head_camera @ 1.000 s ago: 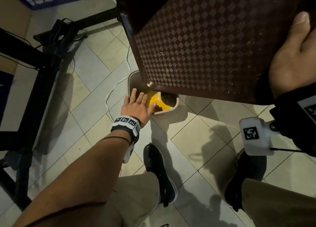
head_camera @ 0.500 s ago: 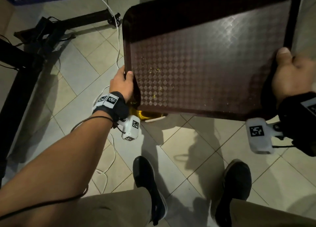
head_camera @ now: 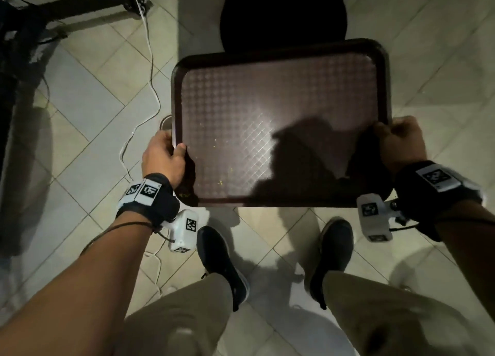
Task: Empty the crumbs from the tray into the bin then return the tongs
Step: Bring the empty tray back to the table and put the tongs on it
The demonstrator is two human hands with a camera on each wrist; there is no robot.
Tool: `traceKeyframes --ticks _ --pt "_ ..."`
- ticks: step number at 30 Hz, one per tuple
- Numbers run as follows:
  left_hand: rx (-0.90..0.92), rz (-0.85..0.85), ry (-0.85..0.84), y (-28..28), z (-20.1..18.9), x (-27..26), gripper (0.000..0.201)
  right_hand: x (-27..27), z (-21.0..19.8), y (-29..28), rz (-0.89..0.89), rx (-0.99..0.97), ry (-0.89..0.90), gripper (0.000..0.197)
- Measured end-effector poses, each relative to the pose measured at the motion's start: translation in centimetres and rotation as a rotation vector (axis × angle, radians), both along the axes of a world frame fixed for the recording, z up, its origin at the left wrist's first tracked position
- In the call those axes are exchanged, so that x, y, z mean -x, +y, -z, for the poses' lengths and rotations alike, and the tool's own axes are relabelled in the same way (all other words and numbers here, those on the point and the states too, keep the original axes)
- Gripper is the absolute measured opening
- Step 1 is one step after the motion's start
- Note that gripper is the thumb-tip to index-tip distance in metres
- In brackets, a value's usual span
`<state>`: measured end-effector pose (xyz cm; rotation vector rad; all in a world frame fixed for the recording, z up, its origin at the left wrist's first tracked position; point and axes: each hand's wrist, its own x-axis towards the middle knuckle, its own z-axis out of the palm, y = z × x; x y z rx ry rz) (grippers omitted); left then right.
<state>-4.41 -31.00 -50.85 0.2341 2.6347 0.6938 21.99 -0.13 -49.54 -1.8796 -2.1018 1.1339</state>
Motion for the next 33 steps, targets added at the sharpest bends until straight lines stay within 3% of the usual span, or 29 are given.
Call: traceKeyframes --ticks 2,8,17,22,27,33 --pt "0.023 -0.002 -0.016 -1.0 -2.2 -1.1 0.019 -1.0 -2.7 -0.7 -0.054 0.036 -0.096 0.032" --pt "0.081 0.017 -0.065 -3.8 -11.5 -4.7 0.015 -4.2 -12.2 -3.2 -0.148 0.113 -0.225 0.032" --pt "0.128 0.034 -0.072 -5.4 -28.8 -9.8 0.022 -9.5 -28.9 -6.0 -0.093 0.128 -0.196 0.027" --pt "0.093 0.046 -0.012 -3.9 -36.6 -11.2 0.025 -11.9 -36.1 -5.2 -0.089 0.093 -0.136 0.025" --pt "0.041 0.035 0.029 -0.8 -42.5 -11.9 0.025 -12.9 -42.2 -2.3 -0.083 0.027 -0.082 0.024" --pt "-0.014 -0.014 0.058 4.5 -46.1 -12.4 0.031 -13.2 -45.8 3.4 -0.122 -0.059 -0.006 0.024"
